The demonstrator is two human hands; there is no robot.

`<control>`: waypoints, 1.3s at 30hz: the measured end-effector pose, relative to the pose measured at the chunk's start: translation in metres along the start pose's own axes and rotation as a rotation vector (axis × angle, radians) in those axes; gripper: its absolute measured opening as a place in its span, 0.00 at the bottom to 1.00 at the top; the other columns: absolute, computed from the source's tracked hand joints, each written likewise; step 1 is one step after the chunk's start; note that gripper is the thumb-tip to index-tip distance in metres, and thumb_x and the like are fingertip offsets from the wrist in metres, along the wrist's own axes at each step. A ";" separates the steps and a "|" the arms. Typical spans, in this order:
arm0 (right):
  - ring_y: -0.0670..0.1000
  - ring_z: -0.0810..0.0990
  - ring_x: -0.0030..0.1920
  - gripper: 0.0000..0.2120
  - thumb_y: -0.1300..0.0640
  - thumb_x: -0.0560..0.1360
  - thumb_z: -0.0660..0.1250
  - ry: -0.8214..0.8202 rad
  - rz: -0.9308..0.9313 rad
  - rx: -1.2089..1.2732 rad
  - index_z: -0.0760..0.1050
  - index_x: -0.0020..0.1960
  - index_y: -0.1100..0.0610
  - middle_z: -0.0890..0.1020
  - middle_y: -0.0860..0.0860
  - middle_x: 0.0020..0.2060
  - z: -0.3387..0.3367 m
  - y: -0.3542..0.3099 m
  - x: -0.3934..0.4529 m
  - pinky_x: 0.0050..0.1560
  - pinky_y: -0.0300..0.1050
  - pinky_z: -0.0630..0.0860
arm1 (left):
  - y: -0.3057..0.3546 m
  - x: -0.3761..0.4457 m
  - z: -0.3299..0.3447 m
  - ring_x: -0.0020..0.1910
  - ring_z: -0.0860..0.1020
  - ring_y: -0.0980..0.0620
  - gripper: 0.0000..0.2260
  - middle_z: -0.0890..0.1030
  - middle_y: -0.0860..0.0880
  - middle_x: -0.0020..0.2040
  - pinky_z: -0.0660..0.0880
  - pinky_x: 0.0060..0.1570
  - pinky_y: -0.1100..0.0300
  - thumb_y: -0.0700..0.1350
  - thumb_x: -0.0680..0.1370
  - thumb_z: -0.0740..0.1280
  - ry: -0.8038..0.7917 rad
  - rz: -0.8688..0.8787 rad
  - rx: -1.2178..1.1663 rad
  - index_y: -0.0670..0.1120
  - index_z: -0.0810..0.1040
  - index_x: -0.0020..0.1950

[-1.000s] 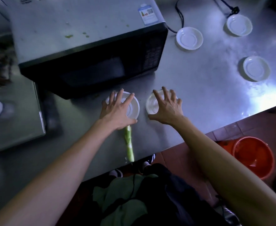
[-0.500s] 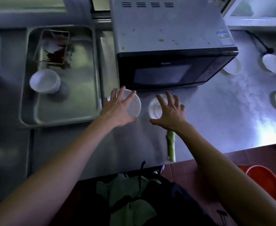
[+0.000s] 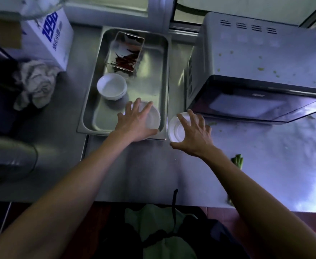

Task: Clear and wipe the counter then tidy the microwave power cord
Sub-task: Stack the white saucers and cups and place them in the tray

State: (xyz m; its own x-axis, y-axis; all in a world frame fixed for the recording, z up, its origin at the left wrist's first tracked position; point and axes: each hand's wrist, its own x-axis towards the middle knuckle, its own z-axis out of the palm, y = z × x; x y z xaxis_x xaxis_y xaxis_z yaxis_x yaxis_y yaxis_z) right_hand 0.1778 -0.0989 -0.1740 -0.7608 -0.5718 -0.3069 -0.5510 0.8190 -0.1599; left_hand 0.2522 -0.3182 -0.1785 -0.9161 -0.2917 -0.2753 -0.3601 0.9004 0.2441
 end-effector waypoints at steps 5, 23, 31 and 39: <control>0.62 0.48 0.77 0.53 0.29 0.63 0.70 -0.011 0.000 -0.008 0.47 0.79 0.43 0.46 0.51 0.79 0.004 -0.017 0.015 0.69 0.69 0.60 | -0.027 0.021 0.011 0.78 0.48 0.39 0.49 0.46 0.48 0.81 0.59 0.68 0.32 0.72 0.66 0.68 -0.088 -0.048 -0.004 0.60 0.46 0.78; 0.61 0.50 0.76 0.50 0.30 0.64 0.71 0.030 0.169 0.172 0.51 0.78 0.42 0.50 0.50 0.79 0.017 -0.004 0.021 0.66 0.68 0.63 | -0.031 0.093 0.056 0.78 0.48 0.38 0.49 0.47 0.48 0.81 0.60 0.68 0.32 0.72 0.66 0.68 -0.179 0.003 0.099 0.58 0.48 0.79; 0.62 0.52 0.76 0.50 0.31 0.64 0.72 0.066 0.118 0.196 0.51 0.78 0.42 0.50 0.51 0.79 0.017 -0.018 0.026 0.67 0.68 0.63 | -0.038 0.079 0.058 0.80 0.46 0.40 0.44 0.46 0.47 0.82 0.57 0.71 0.33 0.71 0.72 0.64 -0.149 0.021 0.071 0.55 0.48 0.81; 0.62 0.50 0.77 0.52 0.29 0.64 0.71 0.082 -0.041 0.197 0.49 0.79 0.42 0.49 0.52 0.79 0.001 -0.071 0.069 0.68 0.70 0.61 | -0.076 0.039 0.033 0.73 0.63 0.44 0.27 0.66 0.47 0.75 0.66 0.64 0.43 0.55 0.79 0.63 -0.008 -0.060 -0.058 0.50 0.61 0.76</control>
State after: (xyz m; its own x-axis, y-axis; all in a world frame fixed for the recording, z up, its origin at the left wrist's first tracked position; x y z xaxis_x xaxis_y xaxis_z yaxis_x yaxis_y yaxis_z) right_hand 0.1646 -0.1965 -0.1849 -0.7691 -0.5999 -0.2202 -0.5105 0.7841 -0.3531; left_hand 0.2500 -0.3875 -0.2387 -0.8913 -0.3412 -0.2987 -0.4237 0.8613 0.2804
